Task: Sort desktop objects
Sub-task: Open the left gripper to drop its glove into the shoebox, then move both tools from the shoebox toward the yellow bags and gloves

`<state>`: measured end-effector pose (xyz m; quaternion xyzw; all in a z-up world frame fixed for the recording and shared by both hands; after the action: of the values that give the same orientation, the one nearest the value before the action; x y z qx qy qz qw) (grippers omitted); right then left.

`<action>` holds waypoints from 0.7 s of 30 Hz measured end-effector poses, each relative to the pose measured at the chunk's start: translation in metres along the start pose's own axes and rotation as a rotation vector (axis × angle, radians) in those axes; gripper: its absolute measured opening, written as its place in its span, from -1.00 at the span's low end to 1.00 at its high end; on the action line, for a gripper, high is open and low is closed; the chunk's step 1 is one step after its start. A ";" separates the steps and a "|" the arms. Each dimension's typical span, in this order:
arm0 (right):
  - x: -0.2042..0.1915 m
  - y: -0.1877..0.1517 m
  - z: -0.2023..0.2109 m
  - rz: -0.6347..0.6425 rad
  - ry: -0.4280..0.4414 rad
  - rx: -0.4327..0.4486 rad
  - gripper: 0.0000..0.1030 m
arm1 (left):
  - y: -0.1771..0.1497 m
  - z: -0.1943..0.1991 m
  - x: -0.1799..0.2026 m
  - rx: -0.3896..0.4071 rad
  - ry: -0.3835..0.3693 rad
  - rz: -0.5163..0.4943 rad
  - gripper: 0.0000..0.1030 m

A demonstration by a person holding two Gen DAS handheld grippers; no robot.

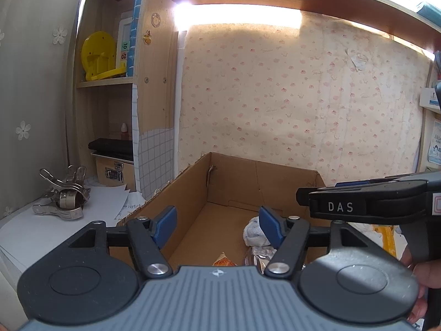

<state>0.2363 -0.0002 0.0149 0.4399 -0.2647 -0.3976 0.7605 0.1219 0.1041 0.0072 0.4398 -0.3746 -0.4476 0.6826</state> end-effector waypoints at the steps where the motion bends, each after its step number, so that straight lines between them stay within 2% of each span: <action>1: 0.000 0.000 0.001 0.001 0.001 0.000 0.03 | 0.000 0.001 0.001 0.000 -0.001 -0.003 0.33; 21: 0.014 -0.012 0.028 -0.017 -0.022 0.015 0.03 | -0.005 0.017 0.023 0.009 -0.041 -0.036 0.33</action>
<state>0.2189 -0.0285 0.0185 0.4433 -0.2724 -0.4068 0.7508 0.1123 0.0764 0.0111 0.4404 -0.3824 -0.4671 0.6645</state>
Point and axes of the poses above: each gripper's, at about its wrist camera, not at the fingertips, and z roughly against the way its jaws point, x to its right, y to its top, the point moved 1 cm from there along -z, roughly the way its jaws point, and after that the axes turned 3 degrees about z, right-handed, at the moved point
